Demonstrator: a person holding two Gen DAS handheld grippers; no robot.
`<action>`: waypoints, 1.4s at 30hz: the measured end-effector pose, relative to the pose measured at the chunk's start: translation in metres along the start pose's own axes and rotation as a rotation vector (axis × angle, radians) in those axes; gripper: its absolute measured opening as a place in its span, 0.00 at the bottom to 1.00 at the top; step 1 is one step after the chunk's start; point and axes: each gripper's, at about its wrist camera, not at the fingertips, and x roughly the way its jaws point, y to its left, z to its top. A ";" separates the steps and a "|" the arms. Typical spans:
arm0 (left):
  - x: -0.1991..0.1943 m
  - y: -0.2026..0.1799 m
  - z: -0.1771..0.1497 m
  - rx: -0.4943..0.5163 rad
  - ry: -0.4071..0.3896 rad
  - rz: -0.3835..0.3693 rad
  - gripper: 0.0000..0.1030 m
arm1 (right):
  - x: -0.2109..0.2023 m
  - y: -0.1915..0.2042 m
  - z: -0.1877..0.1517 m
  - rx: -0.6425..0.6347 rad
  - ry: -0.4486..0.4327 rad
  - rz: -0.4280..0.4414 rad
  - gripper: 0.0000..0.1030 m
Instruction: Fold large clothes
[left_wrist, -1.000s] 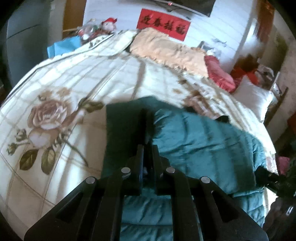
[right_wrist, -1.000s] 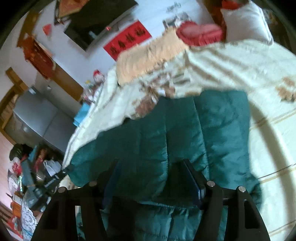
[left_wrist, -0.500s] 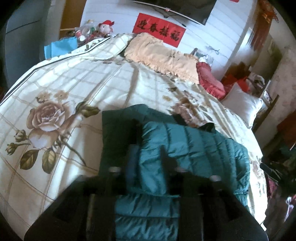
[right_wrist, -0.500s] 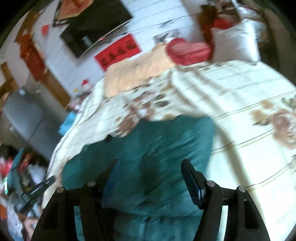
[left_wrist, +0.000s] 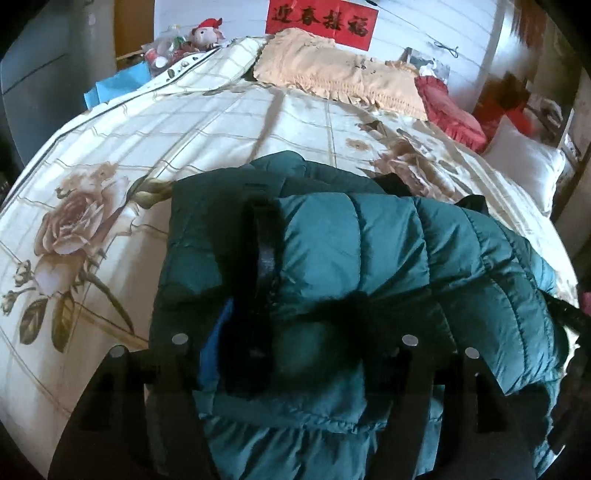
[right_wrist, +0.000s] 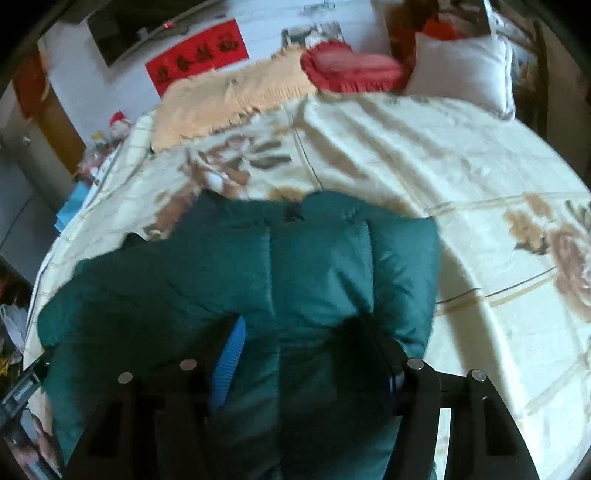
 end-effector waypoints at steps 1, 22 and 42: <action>0.000 -0.002 0.000 0.010 -0.001 0.012 0.63 | 0.001 0.001 0.002 -0.010 0.003 -0.008 0.59; 0.001 -0.003 -0.001 0.033 -0.005 0.016 0.64 | -0.045 0.026 -0.056 -0.184 0.023 -0.051 0.59; 0.006 -0.004 -0.003 0.036 -0.012 0.013 0.66 | -0.013 0.130 -0.042 -0.277 0.014 0.026 0.61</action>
